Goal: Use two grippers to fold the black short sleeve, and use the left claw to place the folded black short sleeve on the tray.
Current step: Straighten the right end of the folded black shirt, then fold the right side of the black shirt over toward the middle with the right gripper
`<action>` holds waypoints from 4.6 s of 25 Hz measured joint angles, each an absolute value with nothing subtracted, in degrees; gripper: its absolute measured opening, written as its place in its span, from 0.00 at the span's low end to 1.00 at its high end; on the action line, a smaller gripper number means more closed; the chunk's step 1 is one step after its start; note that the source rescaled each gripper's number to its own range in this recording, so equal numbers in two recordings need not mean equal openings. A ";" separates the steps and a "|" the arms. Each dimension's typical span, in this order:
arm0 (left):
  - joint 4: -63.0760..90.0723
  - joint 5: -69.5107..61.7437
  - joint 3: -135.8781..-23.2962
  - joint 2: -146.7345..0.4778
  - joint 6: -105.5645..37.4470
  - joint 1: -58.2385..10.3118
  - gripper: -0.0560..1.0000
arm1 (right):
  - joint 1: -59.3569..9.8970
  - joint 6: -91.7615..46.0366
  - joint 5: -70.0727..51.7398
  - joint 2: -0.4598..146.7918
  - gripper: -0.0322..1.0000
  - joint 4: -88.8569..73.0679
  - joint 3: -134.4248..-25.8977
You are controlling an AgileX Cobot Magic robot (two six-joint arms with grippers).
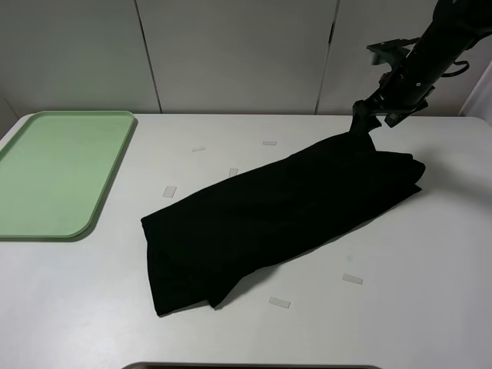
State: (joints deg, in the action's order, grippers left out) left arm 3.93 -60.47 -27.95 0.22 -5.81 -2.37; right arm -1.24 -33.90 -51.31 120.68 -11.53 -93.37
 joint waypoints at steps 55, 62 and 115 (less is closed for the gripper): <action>3.93 -60.47 -27.95 0.22 -5.76 -2.37 1.00 | 9.18 -52.42 -60.67 135.31 0.63 -31.76 -97.13; 3.93 -60.47 -27.95 0.22 -5.76 -2.37 1.00 | 9.18 -52.42 -60.07 135.75 0.10 -32.25 -96.85; 3.89 -60.47 -27.95 0.22 -5.76 -2.37 1.00 | -14.50 -6.63 -65.17 122.02 0.10 20.37 -96.53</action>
